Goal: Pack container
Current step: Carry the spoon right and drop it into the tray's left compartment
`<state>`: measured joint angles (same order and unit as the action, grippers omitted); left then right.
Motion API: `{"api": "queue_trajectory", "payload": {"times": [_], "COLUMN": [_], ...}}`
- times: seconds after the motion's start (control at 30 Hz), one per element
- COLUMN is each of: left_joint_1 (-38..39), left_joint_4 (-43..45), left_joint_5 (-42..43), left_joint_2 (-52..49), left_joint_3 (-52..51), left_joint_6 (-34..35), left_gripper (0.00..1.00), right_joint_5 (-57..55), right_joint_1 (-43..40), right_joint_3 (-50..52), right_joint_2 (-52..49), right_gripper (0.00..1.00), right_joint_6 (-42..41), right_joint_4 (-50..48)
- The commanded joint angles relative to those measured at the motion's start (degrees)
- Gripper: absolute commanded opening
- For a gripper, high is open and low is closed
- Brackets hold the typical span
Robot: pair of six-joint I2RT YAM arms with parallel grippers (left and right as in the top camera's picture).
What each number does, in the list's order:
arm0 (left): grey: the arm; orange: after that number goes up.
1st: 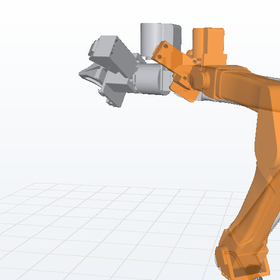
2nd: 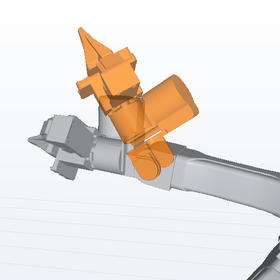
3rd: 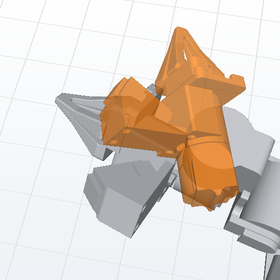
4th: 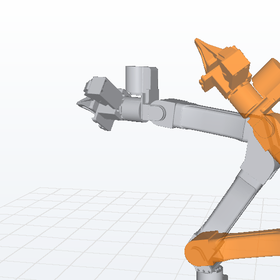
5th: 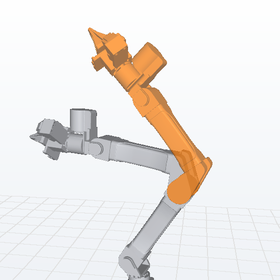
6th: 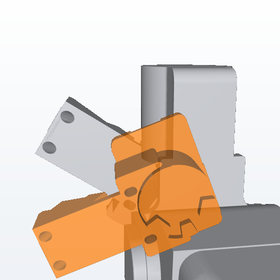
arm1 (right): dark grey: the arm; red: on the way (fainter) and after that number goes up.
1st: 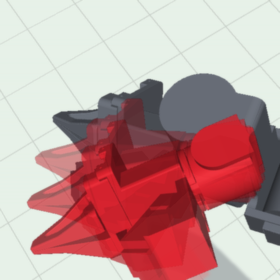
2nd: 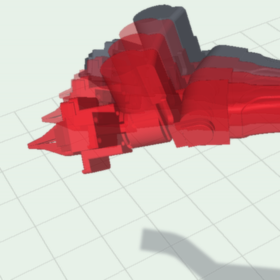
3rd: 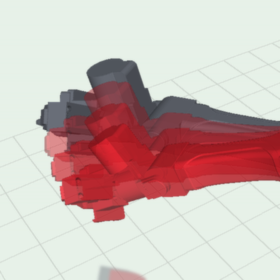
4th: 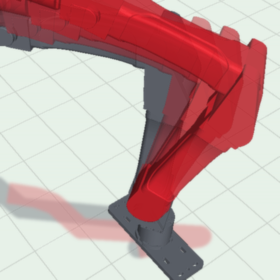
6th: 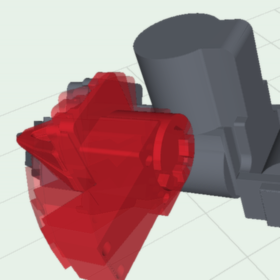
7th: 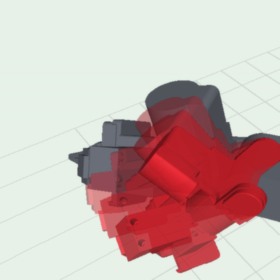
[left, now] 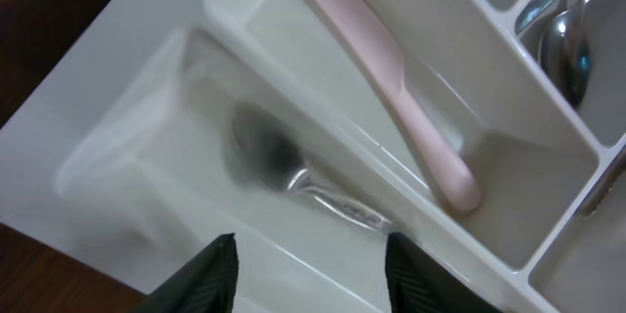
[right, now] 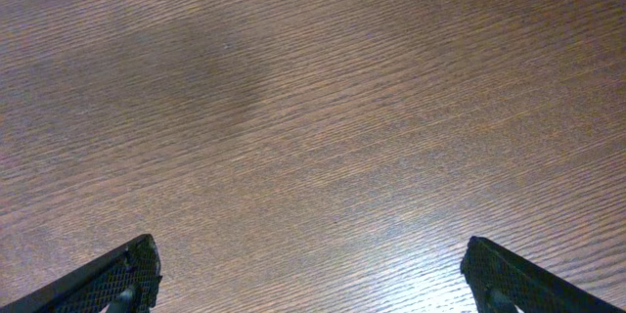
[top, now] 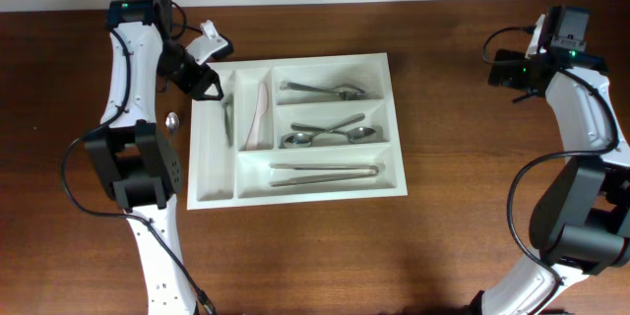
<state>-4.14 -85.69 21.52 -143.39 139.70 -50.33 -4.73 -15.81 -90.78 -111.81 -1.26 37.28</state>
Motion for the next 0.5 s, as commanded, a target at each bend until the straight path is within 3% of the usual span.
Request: {"api": "queue_trajectory", "payload": {"times": [0.0, 0.23, 0.47], "left_joint_1": [-0.5, -2.5, -8.7], "left_joint_4": [0.5, 0.5, -0.5], "left_joint_5": [-0.6, -0.6, -0.5], "left_joint_2": [-1.0, -0.6, -0.5], "left_joint_3": [-0.1, 6.2, 16.9], "left_joint_6": [-0.7, 3.9, 17.7], "left_gripper": [0.51, 0.51, 0.5], "right_joint_5": [-0.9, -0.9, -0.9], "right_joint_1": [0.0, 0.0, 0.0], "right_joint_3": [-0.9, -0.9, -0.9], "right_joint_2": [-0.2, -0.2, -0.2], "right_gripper": [0.99, 0.99, 0.99], "right_joint_6": [0.0, 0.0, 0.0], "right_joint_4": [0.0, 0.0, 0.0]}}
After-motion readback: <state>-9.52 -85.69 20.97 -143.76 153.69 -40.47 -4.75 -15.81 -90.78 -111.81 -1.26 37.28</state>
